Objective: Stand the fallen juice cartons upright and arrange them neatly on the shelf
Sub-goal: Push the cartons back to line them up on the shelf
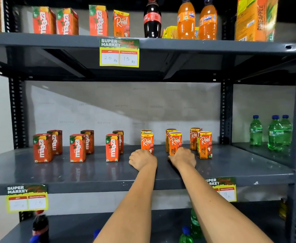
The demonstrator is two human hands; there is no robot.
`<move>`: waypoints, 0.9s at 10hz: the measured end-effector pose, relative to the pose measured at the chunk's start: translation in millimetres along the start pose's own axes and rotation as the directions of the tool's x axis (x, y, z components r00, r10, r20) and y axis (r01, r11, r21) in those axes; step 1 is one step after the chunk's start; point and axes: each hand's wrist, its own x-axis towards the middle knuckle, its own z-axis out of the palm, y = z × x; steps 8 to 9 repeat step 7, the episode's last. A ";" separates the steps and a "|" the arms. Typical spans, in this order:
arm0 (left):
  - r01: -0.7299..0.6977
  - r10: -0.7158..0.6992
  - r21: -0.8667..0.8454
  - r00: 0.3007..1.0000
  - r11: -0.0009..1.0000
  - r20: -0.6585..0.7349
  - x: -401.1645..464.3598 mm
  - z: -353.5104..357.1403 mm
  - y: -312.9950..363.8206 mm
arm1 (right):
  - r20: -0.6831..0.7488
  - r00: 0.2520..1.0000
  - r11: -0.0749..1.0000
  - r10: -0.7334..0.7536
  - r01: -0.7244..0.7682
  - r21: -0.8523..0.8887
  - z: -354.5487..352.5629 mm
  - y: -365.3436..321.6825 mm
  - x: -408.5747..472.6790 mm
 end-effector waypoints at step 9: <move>-0.203 0.210 -0.061 0.967 0.977 0.142 -49.9 85.2 96.4 | -0.046 0.991 0.990 0.127 -0.129 -0.052 -23.8 139.3 66.9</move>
